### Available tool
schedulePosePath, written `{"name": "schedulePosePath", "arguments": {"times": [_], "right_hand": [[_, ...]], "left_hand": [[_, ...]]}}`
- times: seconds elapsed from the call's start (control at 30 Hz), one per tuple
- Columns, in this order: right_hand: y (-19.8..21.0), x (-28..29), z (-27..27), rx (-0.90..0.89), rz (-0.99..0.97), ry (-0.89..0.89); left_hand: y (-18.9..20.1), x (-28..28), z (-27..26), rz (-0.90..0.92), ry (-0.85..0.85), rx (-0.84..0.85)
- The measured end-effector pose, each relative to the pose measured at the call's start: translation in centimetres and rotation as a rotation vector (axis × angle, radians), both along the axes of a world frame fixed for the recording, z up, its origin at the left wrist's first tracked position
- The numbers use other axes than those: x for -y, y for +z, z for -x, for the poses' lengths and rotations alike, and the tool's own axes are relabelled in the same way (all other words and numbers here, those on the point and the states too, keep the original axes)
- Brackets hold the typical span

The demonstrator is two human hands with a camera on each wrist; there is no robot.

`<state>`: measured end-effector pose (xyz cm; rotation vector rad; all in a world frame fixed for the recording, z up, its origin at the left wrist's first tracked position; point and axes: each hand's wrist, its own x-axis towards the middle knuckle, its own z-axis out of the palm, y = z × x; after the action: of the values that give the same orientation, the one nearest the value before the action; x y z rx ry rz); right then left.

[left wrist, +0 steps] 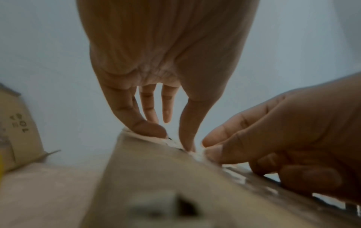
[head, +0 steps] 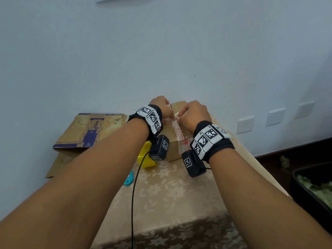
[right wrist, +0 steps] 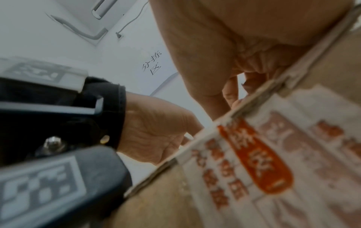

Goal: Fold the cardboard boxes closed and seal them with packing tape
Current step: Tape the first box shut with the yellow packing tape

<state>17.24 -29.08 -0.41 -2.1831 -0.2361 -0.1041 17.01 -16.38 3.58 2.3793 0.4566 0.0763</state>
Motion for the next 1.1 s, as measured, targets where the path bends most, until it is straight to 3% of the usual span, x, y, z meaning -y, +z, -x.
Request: {"name": "schedulePosePath", "arguments": {"times": [0.13,0.27,0.33,0.47,0.67,0.77,0.87,1.0,1.1], "right_hand": [[0.2,0.2,-0.3,-0.03,0.008,0.015],[0.0,0.1,-0.7,-0.031,0.056,0.018],[-0.3,-0.2,-0.8,-0.03,0.085,0.003],[-0.5,-0.1,-1.1,-0.112,0.086,0.019],[-0.7,0.1,-1.9,-0.151,0.114,0.05],[-0.7,0.0,-2.0,-0.148,0.139,0.064],[-0.6,0.0,-1.8,-0.16,0.179,0.1],[-0.6,0.6,-1.7,-0.139,0.132,0.072],[-0.7,1.1,-1.5,-0.105,0.059,0.022]], "left_hand": [[0.2,-0.5,-0.1,-0.021,0.054,0.056],[1.2,0.5,0.1,0.292,0.089,0.033],[1.4,1.0,0.2,0.365,0.086,-0.008],[0.9,1.2,-0.1,0.415,0.088,-0.06],[1.7,1.2,-0.7,0.515,0.154,0.153],[1.8,1.4,-0.1,0.577,0.138,0.064],[1.4,1.9,0.4,0.547,0.117,-0.051],[2.5,1.5,-0.2,0.319,0.112,0.04],[3.0,0.9,0.1,0.14,0.104,0.008]]}}
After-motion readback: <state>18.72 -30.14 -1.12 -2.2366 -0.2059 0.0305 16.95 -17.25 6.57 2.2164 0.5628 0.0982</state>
